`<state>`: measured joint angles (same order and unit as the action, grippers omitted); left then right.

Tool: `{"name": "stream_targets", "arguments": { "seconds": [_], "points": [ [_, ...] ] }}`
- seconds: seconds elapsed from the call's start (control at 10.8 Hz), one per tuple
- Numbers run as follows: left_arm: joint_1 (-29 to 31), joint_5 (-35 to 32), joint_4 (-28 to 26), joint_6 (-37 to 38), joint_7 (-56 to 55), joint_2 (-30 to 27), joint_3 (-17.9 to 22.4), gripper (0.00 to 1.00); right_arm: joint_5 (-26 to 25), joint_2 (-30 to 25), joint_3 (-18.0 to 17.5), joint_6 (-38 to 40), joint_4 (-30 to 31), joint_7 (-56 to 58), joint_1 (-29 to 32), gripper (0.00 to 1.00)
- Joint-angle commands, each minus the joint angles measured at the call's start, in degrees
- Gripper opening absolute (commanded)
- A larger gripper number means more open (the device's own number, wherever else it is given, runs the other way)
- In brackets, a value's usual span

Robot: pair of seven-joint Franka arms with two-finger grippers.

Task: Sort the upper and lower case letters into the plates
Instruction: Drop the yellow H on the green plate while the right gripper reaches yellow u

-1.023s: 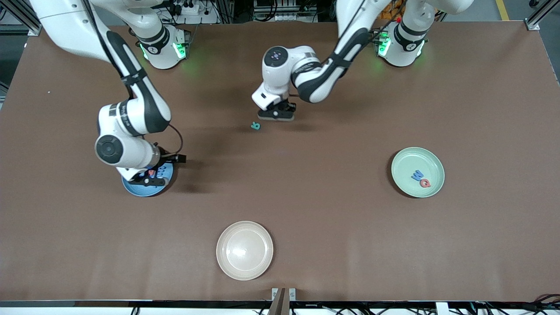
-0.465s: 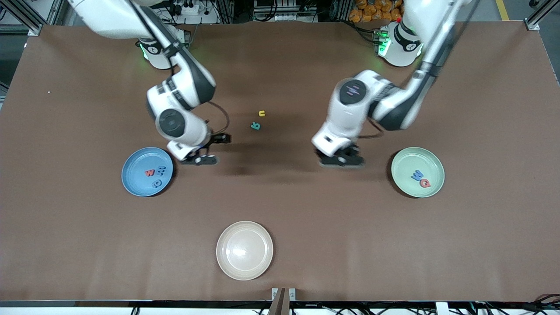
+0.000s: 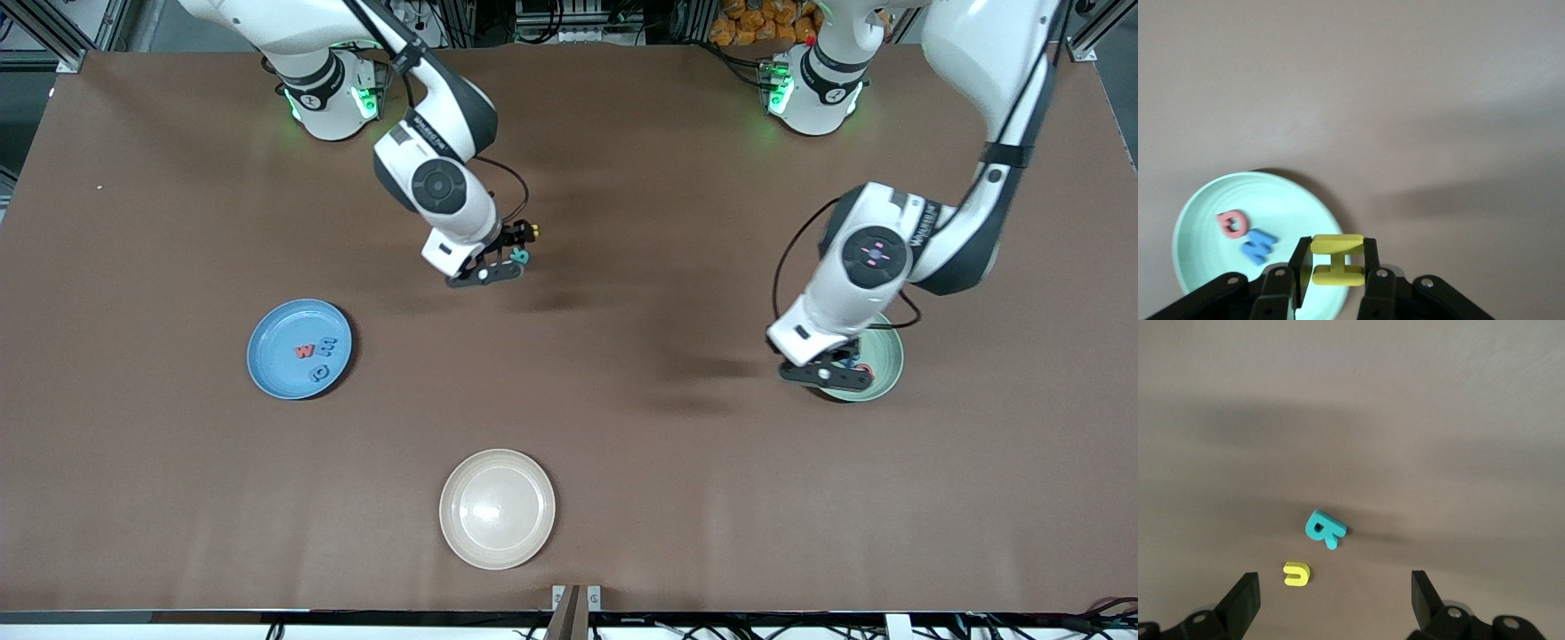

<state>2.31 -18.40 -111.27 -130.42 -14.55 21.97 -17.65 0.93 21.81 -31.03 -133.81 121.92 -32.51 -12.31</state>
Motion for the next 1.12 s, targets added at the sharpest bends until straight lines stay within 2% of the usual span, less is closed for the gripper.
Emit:
{"name": "stream_targets", "arguments": {
  "seconds": [0.0,0.09,0.19,0.28,0.56,0.84,1.02],
  "points": [
    [1.21,-1.20,-1.57,0.34,3.82,0.61,2.43,0.00,-0.66,0.68,-0.61,-4.17,2.62,-4.20,-1.83,1.00],
    [1.12,-1.28,-1.75,0.34,4.26,0.70,3.93,0.00,-1.01,1.04,-0.61,-4.87,2.62,-5.88,-3.41,1.00],
    [1.21,-1.28,-1.76,0.34,6.36,1.23,5.07,0.41,-1.02,1.92,-0.61,-6.62,2.62,-7.47,-4.56,1.00],
    [1.04,-1.28,-1.58,0.25,9.16,1.41,6.39,0.99,-1.19,2.88,-0.61,-7.86,2.53,-9.75,-6.14,1.00],
    [-0.28,-1.28,-1.14,0.34,9.98,0.45,6.84,1.00,-2.33,5.35,-0.52,-9.01,2.62,-12.14,-7.82,1.00],
    [-4.40,-0.15,-0.53,0.34,9.55,-1.48,6.67,1.00,-4.79,7.45,-0.52,-9.89,2.27,-14.07,-7.73,1.00],
    [-7.91,3.70,1.05,0.34,8.41,-3.15,6.67,1.00,-5.93,8.69,-0.44,-11.03,2.09,-15.12,-7.82,1.00]
  ]
}}
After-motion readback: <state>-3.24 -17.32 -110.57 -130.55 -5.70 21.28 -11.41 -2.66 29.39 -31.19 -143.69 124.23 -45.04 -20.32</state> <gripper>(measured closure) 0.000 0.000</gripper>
